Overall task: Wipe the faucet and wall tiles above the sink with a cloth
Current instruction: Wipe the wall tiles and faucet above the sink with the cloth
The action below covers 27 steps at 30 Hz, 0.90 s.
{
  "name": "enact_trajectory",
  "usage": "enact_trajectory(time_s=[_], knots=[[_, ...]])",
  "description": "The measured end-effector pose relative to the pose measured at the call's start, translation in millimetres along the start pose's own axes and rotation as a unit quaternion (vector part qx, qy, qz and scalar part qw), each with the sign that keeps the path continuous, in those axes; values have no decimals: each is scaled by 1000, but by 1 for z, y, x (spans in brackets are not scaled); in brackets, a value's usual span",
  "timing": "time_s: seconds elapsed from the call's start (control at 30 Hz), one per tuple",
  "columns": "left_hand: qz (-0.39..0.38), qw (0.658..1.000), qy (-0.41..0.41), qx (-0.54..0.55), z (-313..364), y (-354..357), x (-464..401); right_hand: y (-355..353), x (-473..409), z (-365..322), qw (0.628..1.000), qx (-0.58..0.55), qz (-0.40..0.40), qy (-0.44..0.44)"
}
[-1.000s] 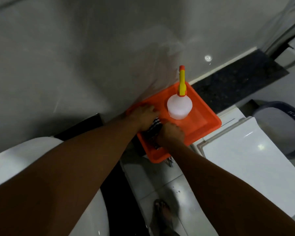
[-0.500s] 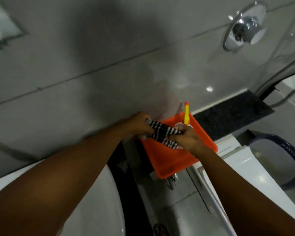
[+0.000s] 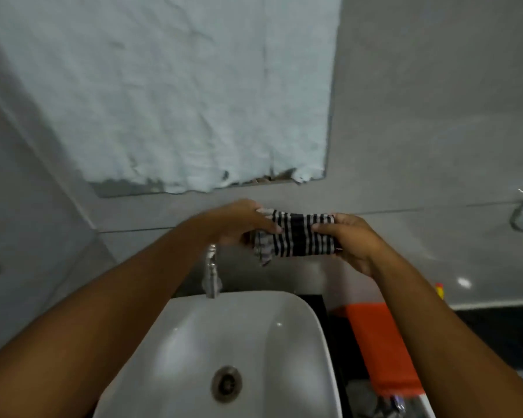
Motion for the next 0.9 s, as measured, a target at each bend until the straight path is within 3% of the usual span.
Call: enact_trajectory(time_s=[0.13,0.23,0.37,0.43,0.5,0.57,0.6,0.67,0.73,0.8,0.83,0.9], knots=[[63,995,30,77,-13,-72,56,77,-17,-30,1000,-3,-23,-7],[166,979,19,119,-37,-94,66,122,-29,-28,1000,-22,0,-11],[226,963,-2,144,-73,-102,56,159,-40,-9,998,-15,66,6],[319,946,-26,43,-82,-100,49,165,-45,3,996,-10,92,12],[460,871,-72,-157,-84,-91,46,167,-48,14,993,-9,114,8],[541,799,-61,-256,-81,-75,44,170,-51,23,990,5,139,-9],[548,795,-44,-256,-79,-67,41,170,-51,25,988,15,149,-27],[509,830,-35,-224,-75,-53,30,170,-46,22,980,64,160,-100],[424,883,-38,-198,-71,-45,15,160,-36,19,928,225,167,-244],[351,929,-52,-104,-70,-49,7,140,-31,19,779,455,158,-401],[318,946,-60,-8,-74,-55,4,128,-33,22,700,533,142,-453],[188,948,-113,230,-87,-61,5,105,-43,31,612,613,97,-490]])
Point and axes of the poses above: each hand's wrist, its own x-axis away from the middle knuckle, its own y-axis out of the palm, z = x × y, the point moved 1 cm from there along -x, towards the middle knuckle, and after that the axes turned 12 degrees about -y, right-handed, at the moved point
